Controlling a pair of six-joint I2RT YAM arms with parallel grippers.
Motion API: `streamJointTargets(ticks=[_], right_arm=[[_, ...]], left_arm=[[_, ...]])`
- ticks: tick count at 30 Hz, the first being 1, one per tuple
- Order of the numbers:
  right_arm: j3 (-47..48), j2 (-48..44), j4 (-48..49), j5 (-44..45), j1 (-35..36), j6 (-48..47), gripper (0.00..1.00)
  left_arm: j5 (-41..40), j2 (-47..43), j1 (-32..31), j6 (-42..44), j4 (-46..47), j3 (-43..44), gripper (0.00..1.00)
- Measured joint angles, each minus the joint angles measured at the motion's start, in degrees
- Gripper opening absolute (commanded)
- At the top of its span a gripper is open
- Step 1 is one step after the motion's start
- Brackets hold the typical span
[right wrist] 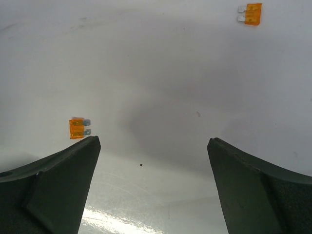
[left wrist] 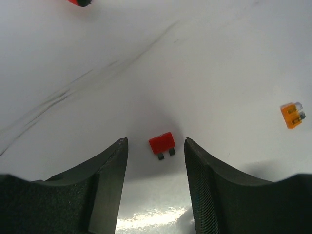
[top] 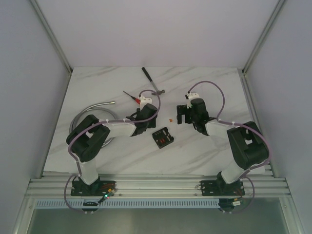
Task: Snap on the fuse box
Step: Pick up the fuse from the center of the board.
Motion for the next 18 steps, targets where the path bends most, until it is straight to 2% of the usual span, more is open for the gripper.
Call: streamJointTargets(ticks=[6,18], right_arm=[[-0.33,-0.85,0.26,0.0,0.0,0.0,1.0],[-1.6,-1.73,0.63,0.0,0.0,0.13,1.0]], left_arm=[[-4.87,0.85,-1.7,-4.85,1.18,-0.02,0.58],[-11.34,2.62,-4.46,-10.21,1.75,0.7,0.51]])
